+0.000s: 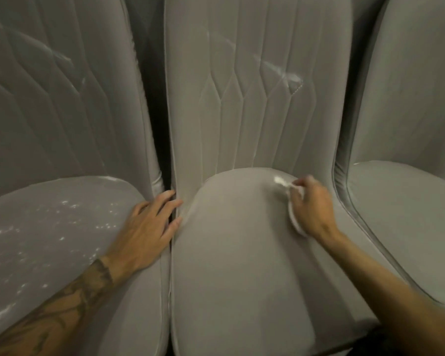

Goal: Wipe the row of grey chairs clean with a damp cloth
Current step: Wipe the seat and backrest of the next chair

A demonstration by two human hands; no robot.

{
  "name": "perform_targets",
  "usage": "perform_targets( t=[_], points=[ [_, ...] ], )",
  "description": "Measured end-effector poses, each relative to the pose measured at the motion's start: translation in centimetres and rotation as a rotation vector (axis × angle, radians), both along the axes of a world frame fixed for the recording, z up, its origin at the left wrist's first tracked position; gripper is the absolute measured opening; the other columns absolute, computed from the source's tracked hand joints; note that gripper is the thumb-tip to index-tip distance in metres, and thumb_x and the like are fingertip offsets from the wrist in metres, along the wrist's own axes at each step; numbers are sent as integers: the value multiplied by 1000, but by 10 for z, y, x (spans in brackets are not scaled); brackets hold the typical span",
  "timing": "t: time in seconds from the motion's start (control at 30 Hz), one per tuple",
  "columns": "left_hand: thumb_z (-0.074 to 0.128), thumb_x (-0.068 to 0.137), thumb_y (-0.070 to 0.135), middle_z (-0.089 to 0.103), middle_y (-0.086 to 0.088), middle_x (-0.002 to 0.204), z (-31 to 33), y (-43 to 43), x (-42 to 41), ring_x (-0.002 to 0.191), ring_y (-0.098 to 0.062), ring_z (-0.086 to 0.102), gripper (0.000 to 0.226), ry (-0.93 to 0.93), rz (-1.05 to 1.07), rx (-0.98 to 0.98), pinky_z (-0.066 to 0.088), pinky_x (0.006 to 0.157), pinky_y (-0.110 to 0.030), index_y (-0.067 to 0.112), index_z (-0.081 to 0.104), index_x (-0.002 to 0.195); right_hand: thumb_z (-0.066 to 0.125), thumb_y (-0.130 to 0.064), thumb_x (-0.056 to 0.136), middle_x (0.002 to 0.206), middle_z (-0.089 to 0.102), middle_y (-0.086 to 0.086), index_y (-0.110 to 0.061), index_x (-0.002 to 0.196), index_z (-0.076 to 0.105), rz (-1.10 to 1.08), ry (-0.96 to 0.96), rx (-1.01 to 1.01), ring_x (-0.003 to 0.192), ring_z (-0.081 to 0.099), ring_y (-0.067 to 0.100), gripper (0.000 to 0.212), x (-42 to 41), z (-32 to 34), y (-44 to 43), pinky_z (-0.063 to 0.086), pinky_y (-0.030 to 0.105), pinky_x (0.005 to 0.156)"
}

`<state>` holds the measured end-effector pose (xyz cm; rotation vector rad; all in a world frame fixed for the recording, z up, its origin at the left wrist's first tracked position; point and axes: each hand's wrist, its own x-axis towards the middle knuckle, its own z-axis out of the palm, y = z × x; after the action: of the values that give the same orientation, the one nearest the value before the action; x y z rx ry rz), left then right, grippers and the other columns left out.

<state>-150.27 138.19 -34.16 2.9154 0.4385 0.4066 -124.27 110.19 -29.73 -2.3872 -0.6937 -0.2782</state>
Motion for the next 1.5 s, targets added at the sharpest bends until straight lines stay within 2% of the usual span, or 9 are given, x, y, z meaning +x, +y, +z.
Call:
perform_targets(
  t=[0.17,0.47,0.53,0.7,0.8,0.93,1.13,1.4,1.5],
  points=[
    [29,106,50,37,5,158,-6,2,2,133,-18,52,51,-28,12,23,36,110,-40,26,50,146,60,-14,96,114,65,26,-2,110,65,-159,51,-121,105,57,45,20,25,-15,13,39,44,92],
    [33,107,42,42,4,155,-7,1,3,129,-16,53,43,-60,20,33,29,107,-33,24,54,141,52,-27,93,105,55,1,-22,107,56,857,-22,-172,96,49,25,15,-227,-17,57,49,39,75],
    [31,107,42,40,4,156,-4,-1,3,134,-15,50,45,-44,17,29,28,109,-33,24,52,143,53,-22,98,110,56,4,-17,112,59,958,-34,-204,100,49,25,16,-218,-11,58,46,38,86],
    [26,107,45,37,5,159,0,-4,1,139,-14,45,50,-10,18,9,29,114,-36,25,49,146,45,-29,104,119,55,0,-21,121,58,623,-64,-139,108,49,21,23,-202,-14,61,42,35,94],
    [24,107,46,36,5,159,2,-3,-1,139,-15,46,51,-10,17,0,30,115,-37,25,49,147,51,-28,96,104,58,3,-17,108,62,860,-113,-247,95,54,28,20,-248,-17,49,50,39,77],
    [21,108,48,34,6,160,4,-4,-1,140,-14,44,53,-6,17,3,31,116,-37,26,47,149,45,-32,101,118,54,2,-18,120,57,840,-97,-206,108,48,24,26,-213,-8,41,44,37,92],
    [24,105,51,40,4,154,10,-5,5,133,-16,51,55,-8,26,15,34,111,-36,25,53,144,48,-29,104,106,57,5,-15,110,61,1094,-224,-240,93,48,23,20,-191,-9,51,39,31,82],
    [60,103,29,39,-23,147,65,6,83,124,-44,52,47,-403,207,149,49,103,-55,15,51,146,56,-18,101,106,58,11,-6,109,64,614,-259,-67,94,54,35,16,-23,23,79,46,47,83],
    [61,100,31,34,-26,151,102,19,124,125,-47,50,61,-564,232,172,45,105,-57,16,39,155,64,-9,95,108,56,10,-7,112,63,460,-432,29,95,53,31,17,41,66,83,44,38,85]
  ],
)
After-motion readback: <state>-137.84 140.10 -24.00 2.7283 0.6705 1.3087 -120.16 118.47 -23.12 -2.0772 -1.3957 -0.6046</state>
